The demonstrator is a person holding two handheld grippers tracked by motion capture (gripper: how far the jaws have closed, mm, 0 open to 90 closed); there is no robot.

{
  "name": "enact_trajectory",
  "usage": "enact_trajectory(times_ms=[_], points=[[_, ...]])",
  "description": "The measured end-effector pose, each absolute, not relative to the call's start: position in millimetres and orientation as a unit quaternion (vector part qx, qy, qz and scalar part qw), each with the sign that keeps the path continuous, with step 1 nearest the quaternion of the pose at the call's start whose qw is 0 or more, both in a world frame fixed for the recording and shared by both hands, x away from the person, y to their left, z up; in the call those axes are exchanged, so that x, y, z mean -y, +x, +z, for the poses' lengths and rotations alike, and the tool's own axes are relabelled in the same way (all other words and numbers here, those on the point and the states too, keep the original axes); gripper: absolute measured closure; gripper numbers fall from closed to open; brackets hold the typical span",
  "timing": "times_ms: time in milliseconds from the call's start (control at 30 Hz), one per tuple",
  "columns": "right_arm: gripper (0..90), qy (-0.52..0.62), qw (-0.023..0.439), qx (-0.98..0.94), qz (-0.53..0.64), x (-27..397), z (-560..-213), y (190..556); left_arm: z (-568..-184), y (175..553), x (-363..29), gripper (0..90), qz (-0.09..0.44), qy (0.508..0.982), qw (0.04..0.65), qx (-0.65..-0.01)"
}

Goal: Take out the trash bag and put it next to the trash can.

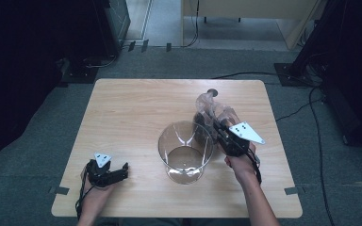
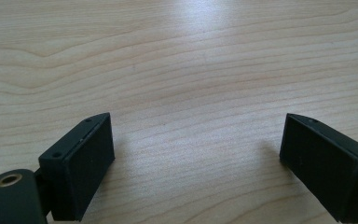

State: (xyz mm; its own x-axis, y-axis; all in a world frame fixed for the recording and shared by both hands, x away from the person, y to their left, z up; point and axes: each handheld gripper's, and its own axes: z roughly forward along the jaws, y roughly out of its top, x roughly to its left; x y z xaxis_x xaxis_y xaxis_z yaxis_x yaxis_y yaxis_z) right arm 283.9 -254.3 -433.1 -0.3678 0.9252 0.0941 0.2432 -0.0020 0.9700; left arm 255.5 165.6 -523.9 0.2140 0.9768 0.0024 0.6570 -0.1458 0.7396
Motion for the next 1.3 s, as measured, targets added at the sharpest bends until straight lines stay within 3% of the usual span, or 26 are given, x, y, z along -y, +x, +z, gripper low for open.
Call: enact_trajectory(times_ms=[367,500,600,833,1300], points=[[64.6,0.445,0.302,-0.664,0.519,268.2,-444.0,271.7,-523.8,255.5,-165.7,9.2,0.254,0.714,0.313,-0.573],[53.7,0.436,0.289,-0.682,0.511,271.0,-451.5,265.5,-523.8,255.4,-165.7,9.3,0.254,0.714,0.313,-0.573],[37.8,0.440,0.294,-0.686,0.500,270.5,-456.8,259.5,-523.8,255.4,-165.7,9.3,0.254,0.714,0.313,-0.573],[16.6,0.457,0.282,-0.676,0.504,277.8,-463.3,252.5,-523.8,255.4,-165.7,9.2,0.254,0.714,0.313,-0.572],[10.0,0.469,0.270,-0.686,0.486,288.7,-474.8,243.3,-523.8,255.4,-165.7,9.3,0.254,0.714,0.313,-0.573]])
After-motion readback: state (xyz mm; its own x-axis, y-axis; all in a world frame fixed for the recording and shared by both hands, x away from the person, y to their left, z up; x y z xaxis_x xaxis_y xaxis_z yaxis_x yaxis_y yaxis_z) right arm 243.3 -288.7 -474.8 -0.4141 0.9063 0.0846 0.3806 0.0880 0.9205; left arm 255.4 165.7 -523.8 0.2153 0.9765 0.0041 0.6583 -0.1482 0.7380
